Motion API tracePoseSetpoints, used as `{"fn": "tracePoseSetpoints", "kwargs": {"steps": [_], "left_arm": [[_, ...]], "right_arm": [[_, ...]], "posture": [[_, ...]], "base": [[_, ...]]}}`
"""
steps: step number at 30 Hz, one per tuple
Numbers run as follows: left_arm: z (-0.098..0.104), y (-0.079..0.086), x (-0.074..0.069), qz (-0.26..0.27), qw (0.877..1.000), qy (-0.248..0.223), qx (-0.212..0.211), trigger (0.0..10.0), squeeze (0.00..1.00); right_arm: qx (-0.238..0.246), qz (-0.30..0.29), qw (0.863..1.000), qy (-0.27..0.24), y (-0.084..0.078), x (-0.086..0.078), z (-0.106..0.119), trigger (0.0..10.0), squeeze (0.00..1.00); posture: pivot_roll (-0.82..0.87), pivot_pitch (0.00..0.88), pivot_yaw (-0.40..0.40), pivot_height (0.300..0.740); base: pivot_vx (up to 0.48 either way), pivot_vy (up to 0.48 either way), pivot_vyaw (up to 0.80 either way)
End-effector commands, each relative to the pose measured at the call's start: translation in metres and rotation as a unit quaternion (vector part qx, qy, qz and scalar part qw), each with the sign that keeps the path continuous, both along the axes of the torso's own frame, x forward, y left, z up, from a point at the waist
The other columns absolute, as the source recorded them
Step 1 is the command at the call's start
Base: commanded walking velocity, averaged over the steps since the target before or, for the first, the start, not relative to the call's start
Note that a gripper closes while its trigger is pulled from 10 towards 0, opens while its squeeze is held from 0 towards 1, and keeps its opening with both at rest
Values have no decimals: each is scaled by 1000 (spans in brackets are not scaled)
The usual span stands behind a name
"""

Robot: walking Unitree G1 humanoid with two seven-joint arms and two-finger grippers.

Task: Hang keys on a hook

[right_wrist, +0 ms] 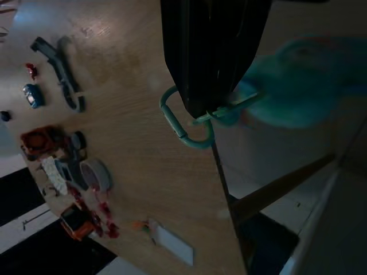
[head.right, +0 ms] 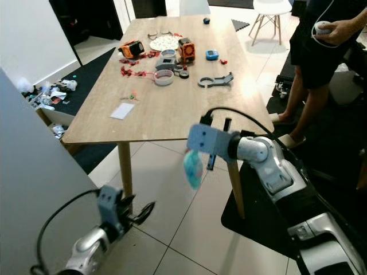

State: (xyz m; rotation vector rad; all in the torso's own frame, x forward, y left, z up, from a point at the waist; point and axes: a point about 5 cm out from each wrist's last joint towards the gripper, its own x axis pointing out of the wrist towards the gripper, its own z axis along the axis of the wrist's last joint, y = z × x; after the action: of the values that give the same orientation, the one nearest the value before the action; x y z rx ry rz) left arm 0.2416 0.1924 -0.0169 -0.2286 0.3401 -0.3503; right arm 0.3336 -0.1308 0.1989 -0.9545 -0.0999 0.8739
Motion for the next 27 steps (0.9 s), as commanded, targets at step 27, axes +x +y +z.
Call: {"fn": "tracePoseSetpoints", "kwargs": {"steps": [27], "left_arm": [[-27,81,-50,192,971,135,39,10000,0]], "right_arm": [[-6,-72,974,213,-12,-29,-135,10000,0]], "posture": [[-108,55,78,740]], "base": [[0,0,630]]}}
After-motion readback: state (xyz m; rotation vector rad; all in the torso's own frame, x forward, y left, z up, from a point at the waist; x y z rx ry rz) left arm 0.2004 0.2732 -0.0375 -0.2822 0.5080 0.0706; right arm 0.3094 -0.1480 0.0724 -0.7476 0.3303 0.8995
